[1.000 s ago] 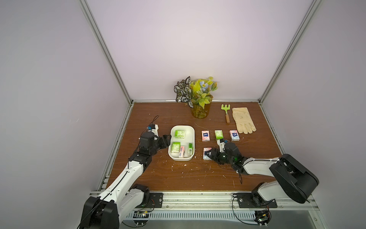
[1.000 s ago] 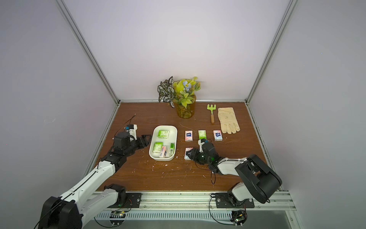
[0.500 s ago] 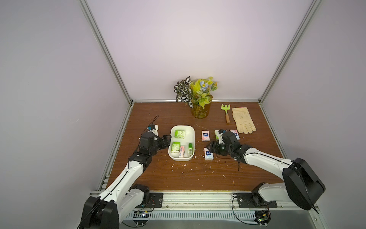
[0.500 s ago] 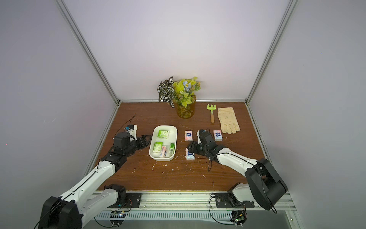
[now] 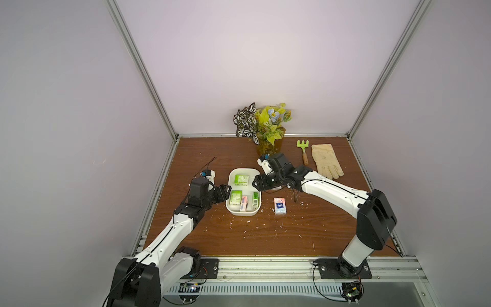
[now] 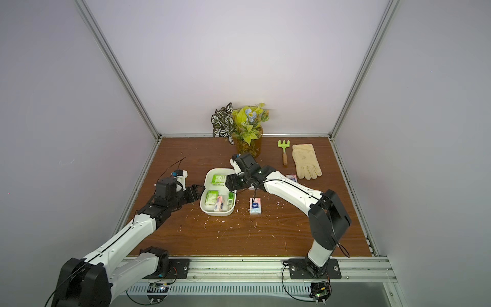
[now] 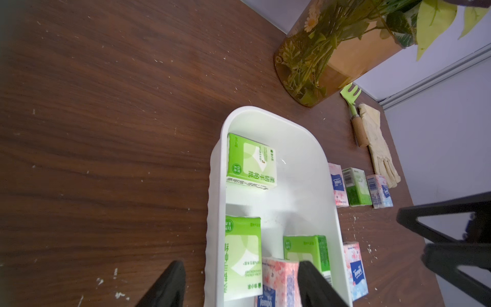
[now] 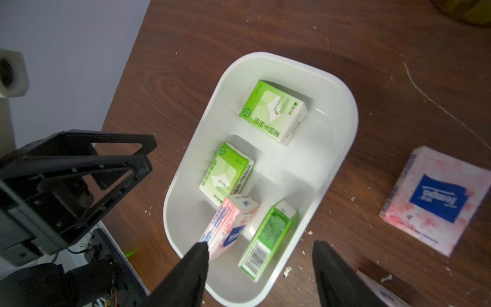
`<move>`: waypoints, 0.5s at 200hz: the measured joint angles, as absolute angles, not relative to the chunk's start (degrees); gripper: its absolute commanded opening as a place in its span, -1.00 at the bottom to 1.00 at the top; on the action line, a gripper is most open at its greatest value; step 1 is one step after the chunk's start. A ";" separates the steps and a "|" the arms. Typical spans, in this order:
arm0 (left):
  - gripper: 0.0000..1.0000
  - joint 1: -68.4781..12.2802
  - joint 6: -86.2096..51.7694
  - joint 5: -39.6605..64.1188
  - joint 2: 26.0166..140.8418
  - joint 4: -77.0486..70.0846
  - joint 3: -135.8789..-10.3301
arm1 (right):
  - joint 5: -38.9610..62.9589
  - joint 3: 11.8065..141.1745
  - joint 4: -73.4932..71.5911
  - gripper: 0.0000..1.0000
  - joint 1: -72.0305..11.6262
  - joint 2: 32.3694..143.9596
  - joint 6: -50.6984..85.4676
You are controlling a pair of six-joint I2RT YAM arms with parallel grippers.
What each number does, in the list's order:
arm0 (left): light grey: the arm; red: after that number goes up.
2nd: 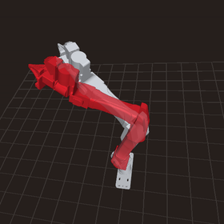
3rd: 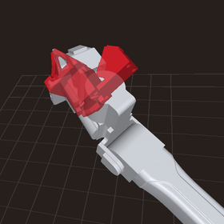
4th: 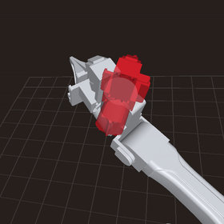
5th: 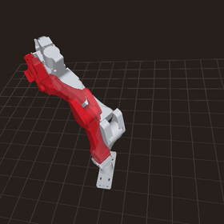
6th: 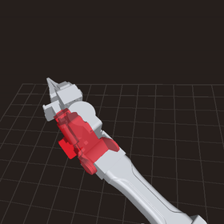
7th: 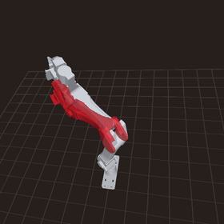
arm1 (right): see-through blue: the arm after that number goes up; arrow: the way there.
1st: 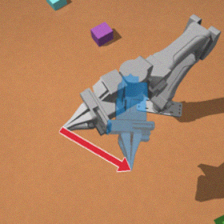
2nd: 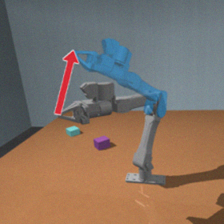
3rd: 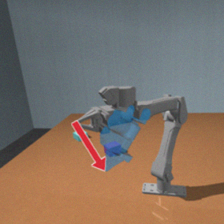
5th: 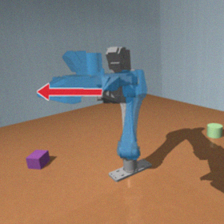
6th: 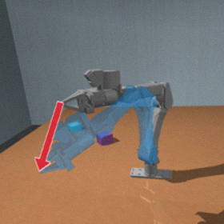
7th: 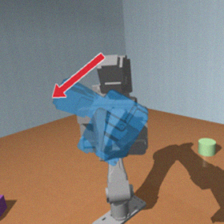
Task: Take the pocket tissues out of the storage box
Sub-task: Pick up the pocket tissues from the storage box.
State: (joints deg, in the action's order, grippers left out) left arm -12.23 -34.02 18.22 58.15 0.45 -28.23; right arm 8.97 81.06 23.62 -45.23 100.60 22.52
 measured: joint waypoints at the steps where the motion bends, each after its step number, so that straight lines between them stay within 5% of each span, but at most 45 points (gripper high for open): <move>1: 0.19 -12.23 -34.06 18.24 58.15 0.45 -28.23 | 8.93 81.49 23.81 0.54 -45.30 100.97 22.20; 100: -0.01 -12.23 -35.38 21.10 60.84 0.32 -26.35 | 5.32 114.21 38.79 0.61 -46.17 125.43 -0.56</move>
State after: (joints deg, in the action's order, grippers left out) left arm -12.23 -35.38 21.10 60.84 0.32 -26.35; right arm 5.32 114.21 38.79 -46.17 125.43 -0.56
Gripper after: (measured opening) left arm 0.518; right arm 0.807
